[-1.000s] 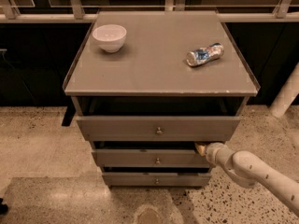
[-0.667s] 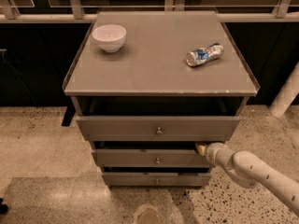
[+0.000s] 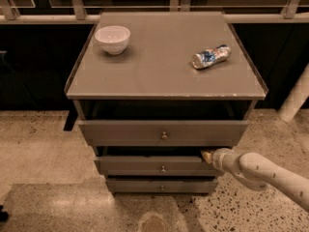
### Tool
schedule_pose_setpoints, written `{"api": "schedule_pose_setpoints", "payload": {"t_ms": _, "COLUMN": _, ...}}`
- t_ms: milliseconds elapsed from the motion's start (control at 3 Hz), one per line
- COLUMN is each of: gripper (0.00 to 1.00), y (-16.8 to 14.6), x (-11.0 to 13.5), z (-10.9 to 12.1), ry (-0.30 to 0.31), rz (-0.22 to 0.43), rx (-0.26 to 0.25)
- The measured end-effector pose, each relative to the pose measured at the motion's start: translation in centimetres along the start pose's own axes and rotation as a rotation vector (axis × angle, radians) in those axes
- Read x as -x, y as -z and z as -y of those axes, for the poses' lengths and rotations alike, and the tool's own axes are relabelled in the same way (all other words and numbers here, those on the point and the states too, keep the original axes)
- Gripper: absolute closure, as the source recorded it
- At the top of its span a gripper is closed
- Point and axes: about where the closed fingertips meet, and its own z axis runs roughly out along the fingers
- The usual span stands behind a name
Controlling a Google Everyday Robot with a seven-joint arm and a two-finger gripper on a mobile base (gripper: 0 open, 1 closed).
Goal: Open middle drawer
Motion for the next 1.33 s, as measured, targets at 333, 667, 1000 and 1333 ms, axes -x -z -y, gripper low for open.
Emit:
{"api": "schedule_pose_setpoints", "payload": {"t_ms": 333, "gripper": 1.0, "y": 0.3, "x": 0.4, "z": 0.0, "ry": 0.0, "rz": 0.0, "rx": 0.0}}
{"api": "schedule_pose_setpoints", "payload": {"t_ms": 667, "gripper": 1.0, "y": 0.6, "x": 0.1, "z": -1.1, "ry": -0.019, "rz": -0.035, "rx": 0.028}}
{"api": "schedule_pose_setpoints", "payload": {"t_ms": 1000, "gripper": 1.0, "y": 1.4, "x": -1.1, "z": -2.0, "ry": -0.031, "rz": -0.076, "rx": 0.063}}
{"api": "schedule_pose_setpoints", "payload": {"t_ms": 1333, "gripper": 1.0, "y": 3.0, "x": -2.7, "z": -3.5, "ry": -0.036, "rz": -0.13, "rx": 0.122}}
